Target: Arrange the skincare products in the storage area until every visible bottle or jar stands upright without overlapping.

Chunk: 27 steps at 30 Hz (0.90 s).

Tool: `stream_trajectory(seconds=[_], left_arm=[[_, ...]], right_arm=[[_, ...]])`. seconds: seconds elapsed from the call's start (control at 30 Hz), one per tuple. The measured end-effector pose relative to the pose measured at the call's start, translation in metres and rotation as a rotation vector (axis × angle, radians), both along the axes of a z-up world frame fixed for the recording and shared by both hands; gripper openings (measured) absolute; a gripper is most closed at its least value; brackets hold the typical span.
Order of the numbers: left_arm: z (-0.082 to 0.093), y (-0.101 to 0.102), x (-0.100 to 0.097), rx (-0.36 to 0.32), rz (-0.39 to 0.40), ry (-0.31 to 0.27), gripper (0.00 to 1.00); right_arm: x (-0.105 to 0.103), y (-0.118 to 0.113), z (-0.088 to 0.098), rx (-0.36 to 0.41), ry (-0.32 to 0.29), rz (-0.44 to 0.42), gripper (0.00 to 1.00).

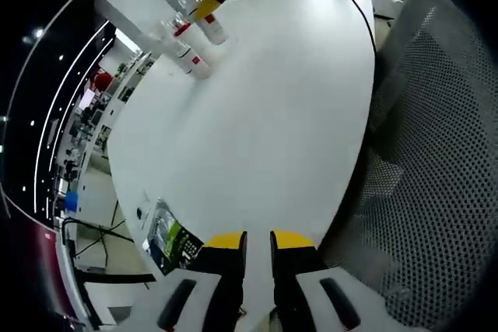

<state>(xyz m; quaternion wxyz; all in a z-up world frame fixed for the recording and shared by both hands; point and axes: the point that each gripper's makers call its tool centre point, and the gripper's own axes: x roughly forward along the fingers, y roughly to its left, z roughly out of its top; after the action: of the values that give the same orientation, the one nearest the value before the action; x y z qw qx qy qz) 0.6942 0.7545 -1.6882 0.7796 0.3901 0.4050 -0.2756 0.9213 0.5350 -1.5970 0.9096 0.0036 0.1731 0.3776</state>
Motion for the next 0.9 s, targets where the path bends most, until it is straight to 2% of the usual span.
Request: stream_trajectory(seconds=[0.17, 0.47, 0.9], left_arm=[[0.000, 0.002, 0.001, 0.001, 0.013, -0.002, 0.13], [-0.001, 0.004, 0.000, 0.003, 0.021, 0.001, 0.13], [-0.001, 0.006, 0.001, -0.002, 0.036, -0.004, 0.13]], right_arm=[[0.015, -0.005, -0.014, -0.060, -0.018, -0.012, 0.20], [0.027, -0.002, -0.038, -0.122, -0.044, -0.012, 0.20], [0.038, -0.006, -0.054, -0.175, -0.084, -0.031, 0.20]])
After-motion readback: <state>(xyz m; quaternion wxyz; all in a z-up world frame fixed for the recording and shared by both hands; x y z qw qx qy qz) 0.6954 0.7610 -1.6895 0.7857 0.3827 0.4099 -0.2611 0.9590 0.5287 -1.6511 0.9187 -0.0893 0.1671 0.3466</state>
